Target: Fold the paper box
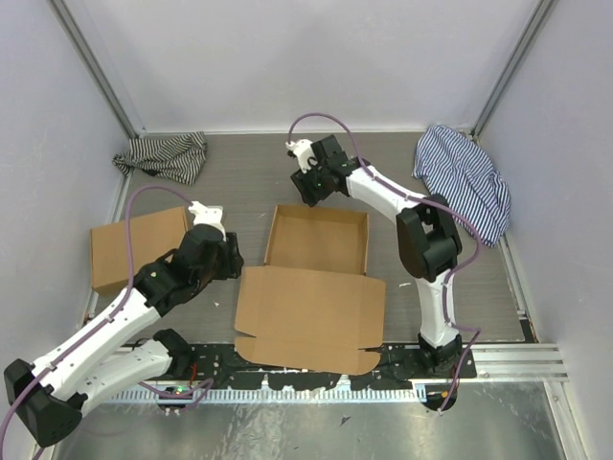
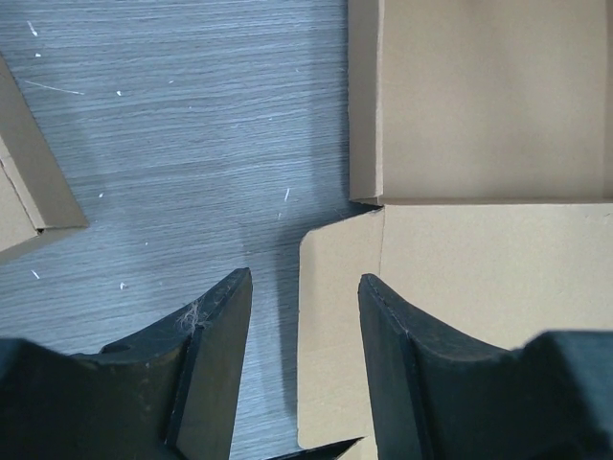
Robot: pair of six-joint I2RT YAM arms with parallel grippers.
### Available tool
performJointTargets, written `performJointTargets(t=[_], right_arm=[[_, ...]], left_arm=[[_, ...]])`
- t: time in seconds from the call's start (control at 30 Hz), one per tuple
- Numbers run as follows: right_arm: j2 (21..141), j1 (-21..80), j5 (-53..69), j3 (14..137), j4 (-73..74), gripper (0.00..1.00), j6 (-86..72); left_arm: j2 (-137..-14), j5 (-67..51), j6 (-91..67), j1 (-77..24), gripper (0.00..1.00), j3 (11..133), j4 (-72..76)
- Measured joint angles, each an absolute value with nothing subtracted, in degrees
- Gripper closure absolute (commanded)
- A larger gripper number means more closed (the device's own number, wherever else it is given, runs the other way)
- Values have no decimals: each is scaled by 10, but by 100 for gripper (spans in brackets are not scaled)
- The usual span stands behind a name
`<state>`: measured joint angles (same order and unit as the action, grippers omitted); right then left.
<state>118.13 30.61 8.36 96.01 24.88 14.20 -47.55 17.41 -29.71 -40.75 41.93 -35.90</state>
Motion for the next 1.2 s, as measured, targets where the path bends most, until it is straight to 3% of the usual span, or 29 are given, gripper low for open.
performJointTargets(t=[0.57, 0.87, 1.2], right_arm=[[1229, 312, 67, 956, 281, 44, 141], [1126, 312, 48, 901, 258, 44, 123], [1102, 318, 152, 925, 273, 46, 133]], left_arm=[[-478, 175, -297, -408, 44, 418, -354], [-474, 175, -299, -408, 45, 418, -354], [-471, 178, -300, -408, 44, 418, -354]])
